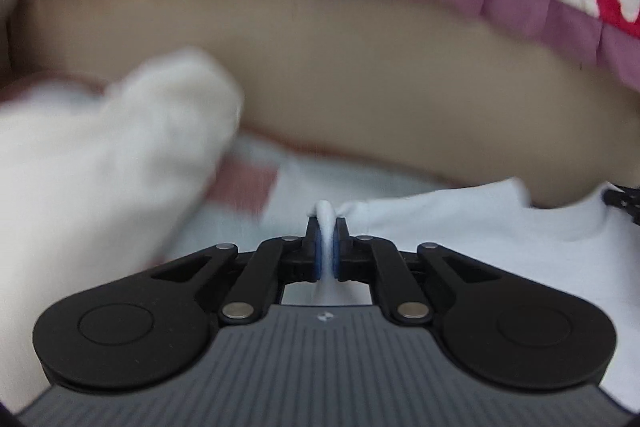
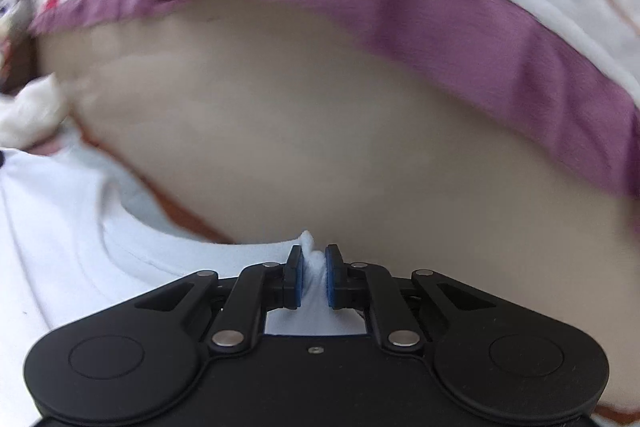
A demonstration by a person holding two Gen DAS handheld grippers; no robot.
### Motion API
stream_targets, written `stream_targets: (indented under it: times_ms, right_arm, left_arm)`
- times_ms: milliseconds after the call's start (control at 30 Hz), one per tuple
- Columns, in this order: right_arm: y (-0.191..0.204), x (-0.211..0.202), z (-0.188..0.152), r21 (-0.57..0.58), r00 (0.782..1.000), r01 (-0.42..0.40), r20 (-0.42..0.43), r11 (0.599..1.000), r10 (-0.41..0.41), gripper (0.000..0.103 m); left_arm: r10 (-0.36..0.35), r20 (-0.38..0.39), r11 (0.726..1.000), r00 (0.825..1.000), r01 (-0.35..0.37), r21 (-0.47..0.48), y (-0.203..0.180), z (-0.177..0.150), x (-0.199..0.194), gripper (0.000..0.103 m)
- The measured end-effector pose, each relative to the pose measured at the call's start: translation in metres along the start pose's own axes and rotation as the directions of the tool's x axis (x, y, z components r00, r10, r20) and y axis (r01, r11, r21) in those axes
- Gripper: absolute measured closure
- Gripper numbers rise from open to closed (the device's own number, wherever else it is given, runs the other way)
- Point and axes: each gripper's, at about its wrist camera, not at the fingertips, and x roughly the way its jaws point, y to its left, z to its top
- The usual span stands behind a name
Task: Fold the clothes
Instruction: 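Lay the shirt flat and open both grippers, lifting away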
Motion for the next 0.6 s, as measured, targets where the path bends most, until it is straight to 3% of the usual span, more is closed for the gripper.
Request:
stream_targets:
  times_ms: [33,167,200,233,300,367,400,467,533,600]
  right_arm:
    - [-0.001,0.003,0.001,0.005,1.000,0.020,-0.011,1.000,-0.020,0.092]
    - [-0.006,0.015,0.002,0.025,0.994,0.080,-0.070,0.996,-0.078,0.088]
    - [-0.006,0.017,0.002,0.034,0.993,0.084,-0.092,0.996,-0.081,0.076]
    - [-0.008,0.012,0.002,0.069,0.990,0.103,-0.104,0.992,-0.096,0.056]
    - [-0.013,-0.004,0.000,0.170,0.984,0.140,-0.132,0.975,-0.119,0.044]
    - [-0.028,-0.035,-0.012,0.305,0.986,0.086,-0.165,0.948,-0.037,0.044]
    - [-0.035,-0.050,-0.019,0.371,0.984,0.061,-0.177,0.927,0.006,0.044]
    - [-0.050,-0.082,-0.032,0.497,0.977,0.015,-0.191,0.868,0.092,0.044]
    - [-0.057,-0.116,-0.053,0.573,0.971,-0.034,-0.176,0.819,0.164,0.044]
    - [-0.055,-0.145,-0.074,0.605,0.965,-0.080,-0.151,0.792,0.213,0.044]
  left_arm:
    - [0.015,0.020,0.999,1.000,-0.015,0.035,-0.008,0.004,0.003,0.098]
    - [0.071,-0.069,0.991,0.995,-0.063,0.114,-0.024,-0.003,0.035,0.097]
    - [0.103,-0.103,0.988,0.989,-0.090,0.125,-0.025,-0.008,0.041,0.094]
    - [0.128,-0.121,0.986,0.984,-0.113,0.121,-0.025,-0.012,0.041,0.091]
    - [0.168,-0.132,0.982,0.977,-0.155,0.104,-0.026,-0.017,0.034,0.071]
    - [0.155,-0.088,0.986,0.984,-0.147,0.083,-0.030,-0.018,0.008,0.054]
    - [0.114,-0.066,0.991,0.991,-0.108,0.081,-0.032,-0.019,-0.009,0.049]
    - [0.017,-0.058,0.997,0.998,-0.013,0.074,-0.036,-0.024,-0.037,0.049]
    - [-0.092,-0.090,0.991,0.992,0.101,0.093,-0.046,-0.035,-0.061,0.050]
    - [-0.144,-0.136,0.977,0.980,0.162,0.135,-0.058,-0.049,-0.072,0.051]
